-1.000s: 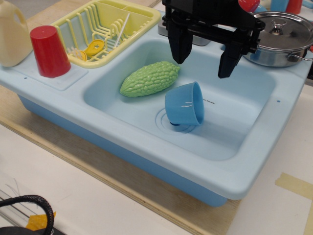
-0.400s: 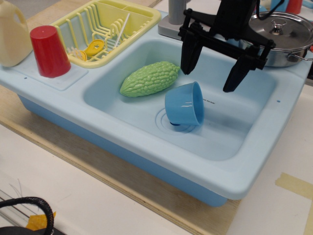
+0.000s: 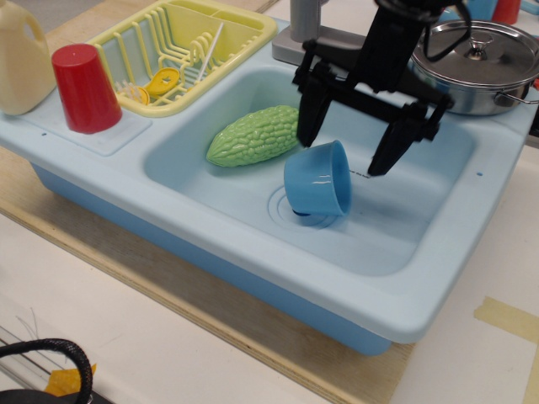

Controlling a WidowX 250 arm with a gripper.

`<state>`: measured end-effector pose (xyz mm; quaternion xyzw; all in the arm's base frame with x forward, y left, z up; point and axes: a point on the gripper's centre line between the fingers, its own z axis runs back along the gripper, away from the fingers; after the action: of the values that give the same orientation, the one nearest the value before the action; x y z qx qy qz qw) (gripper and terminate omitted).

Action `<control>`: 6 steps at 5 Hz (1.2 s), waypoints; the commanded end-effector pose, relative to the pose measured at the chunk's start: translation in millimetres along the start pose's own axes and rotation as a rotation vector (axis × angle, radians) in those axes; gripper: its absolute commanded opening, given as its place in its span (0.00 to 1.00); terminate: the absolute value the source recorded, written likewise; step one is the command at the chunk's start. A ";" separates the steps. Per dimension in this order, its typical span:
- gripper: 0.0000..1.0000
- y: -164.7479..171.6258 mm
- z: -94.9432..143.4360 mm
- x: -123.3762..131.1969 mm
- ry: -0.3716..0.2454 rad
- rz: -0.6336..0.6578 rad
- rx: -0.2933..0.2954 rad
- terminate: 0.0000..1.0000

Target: Flip cup upright

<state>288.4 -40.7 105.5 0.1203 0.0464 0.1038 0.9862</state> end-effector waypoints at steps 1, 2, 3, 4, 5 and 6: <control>1.00 11.6 7.2 5.5 -0.062 0.039 -0.010 0.00; 1.00 19.3 -2.0 10.0 -0.090 0.062 -0.012 0.00; 1.00 24.5 -8.1 17.8 -0.106 0.061 -0.011 0.00; 1.00 25.6 -19.1 15.9 -0.105 0.077 -0.039 0.00; 0.00 26.3 -22.6 15.1 -0.100 0.090 -0.057 0.00; 0.00 26.1 -25.5 13.2 -0.112 0.102 -0.087 0.00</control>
<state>290.3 -8.9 74.8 0.0947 -0.0018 0.1514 0.9839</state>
